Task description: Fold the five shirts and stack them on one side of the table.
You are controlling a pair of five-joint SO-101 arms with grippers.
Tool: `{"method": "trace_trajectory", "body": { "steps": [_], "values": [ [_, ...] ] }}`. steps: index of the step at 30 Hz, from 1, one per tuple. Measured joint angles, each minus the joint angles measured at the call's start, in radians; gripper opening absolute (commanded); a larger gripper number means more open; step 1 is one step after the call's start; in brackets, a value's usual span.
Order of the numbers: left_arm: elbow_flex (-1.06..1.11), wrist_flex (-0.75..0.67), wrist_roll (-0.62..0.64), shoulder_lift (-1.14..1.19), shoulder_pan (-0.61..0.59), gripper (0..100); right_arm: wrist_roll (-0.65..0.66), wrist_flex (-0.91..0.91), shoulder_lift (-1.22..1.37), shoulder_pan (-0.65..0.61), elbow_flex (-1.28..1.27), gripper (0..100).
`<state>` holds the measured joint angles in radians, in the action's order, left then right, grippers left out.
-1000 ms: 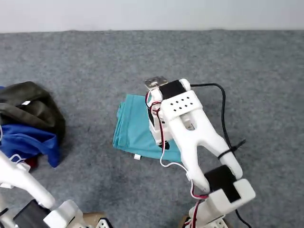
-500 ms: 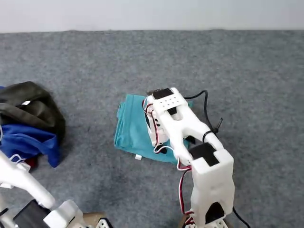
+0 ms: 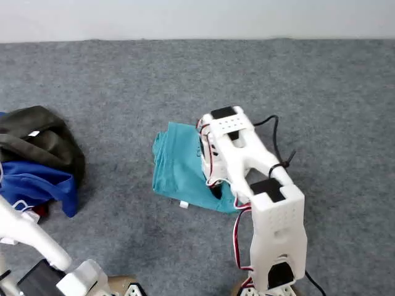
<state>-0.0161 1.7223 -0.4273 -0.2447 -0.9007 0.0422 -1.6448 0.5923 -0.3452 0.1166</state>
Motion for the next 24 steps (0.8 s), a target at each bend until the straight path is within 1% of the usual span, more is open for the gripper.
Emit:
{"method": "trace_trajectory", "body": {
  "steps": [2, 6, 8, 12, 15, 19, 24],
  "values": [
    [0.000, 0.000, 0.000, 0.000, 0.000, 1, 0.058, -0.035, -0.005, 0.037, -0.014, 1.0],
    [0.000, 0.000, 0.000, 0.000, 0.000, 1, 0.253, -0.077, -0.069, 0.155, -0.018, 1.0],
    [0.000, -0.005, 0.000, 0.000, 0.000, 1, 0.388, -0.078, -0.118, 0.227, -0.018, 1.0],
    [0.000, -0.028, 0.000, 0.000, 0.000, 1, 0.724, -0.078, -0.161, 0.365, -0.017, 0.9],
    [0.000, -0.034, 0.000, 0.000, 0.000, 1, 0.967, -0.046, -0.161, 0.442, 0.043, 0.9],
    [0.000, -0.037, 0.000, 0.000, 0.000, 1, 1.201, 0.083, -0.118, 0.470, 0.172, 0.9],
    [0.000, -0.037, 0.000, 0.000, 0.000, 1, 1.399, 0.267, -0.023, 0.442, 0.304, 0.9]
  ]
}}
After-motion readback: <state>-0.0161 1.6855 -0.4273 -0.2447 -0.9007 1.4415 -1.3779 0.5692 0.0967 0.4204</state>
